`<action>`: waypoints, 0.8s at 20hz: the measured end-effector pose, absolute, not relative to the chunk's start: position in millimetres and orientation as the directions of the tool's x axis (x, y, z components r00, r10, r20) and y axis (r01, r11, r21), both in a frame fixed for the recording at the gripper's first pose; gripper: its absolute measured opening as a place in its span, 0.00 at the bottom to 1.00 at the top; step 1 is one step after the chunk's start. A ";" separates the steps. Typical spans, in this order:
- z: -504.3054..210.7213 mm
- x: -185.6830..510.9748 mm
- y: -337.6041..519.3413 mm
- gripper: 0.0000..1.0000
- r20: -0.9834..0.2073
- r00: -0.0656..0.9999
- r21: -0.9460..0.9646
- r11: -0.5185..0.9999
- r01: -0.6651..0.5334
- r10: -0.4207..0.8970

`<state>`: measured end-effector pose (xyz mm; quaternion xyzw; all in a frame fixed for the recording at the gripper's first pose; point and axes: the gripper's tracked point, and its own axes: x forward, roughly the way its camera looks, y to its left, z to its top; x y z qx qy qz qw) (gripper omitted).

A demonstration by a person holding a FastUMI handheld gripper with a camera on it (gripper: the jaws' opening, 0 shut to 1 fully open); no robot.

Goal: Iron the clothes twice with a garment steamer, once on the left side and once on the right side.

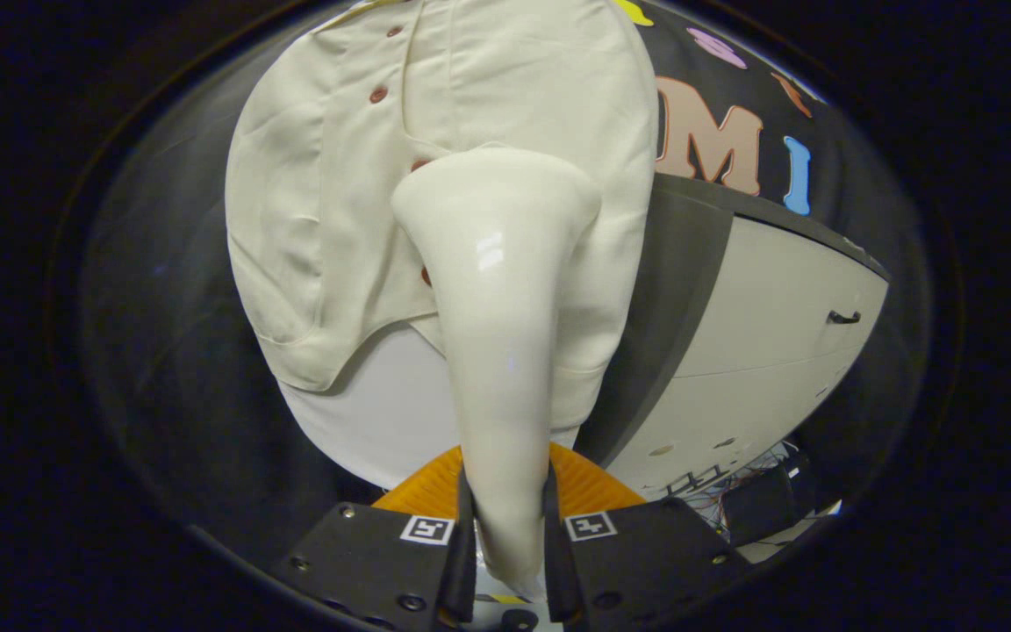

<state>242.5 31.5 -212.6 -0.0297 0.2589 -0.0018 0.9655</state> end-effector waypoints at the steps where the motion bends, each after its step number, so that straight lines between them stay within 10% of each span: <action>1: -216.5 241.4 32.3 0.32 -0.502 0.865 -0.053 0.998 -0.017 -0.012; 16: -165.1 181.7 41.2 0.32 -0.439 0.896 0.047 0.998 -0.048 0.064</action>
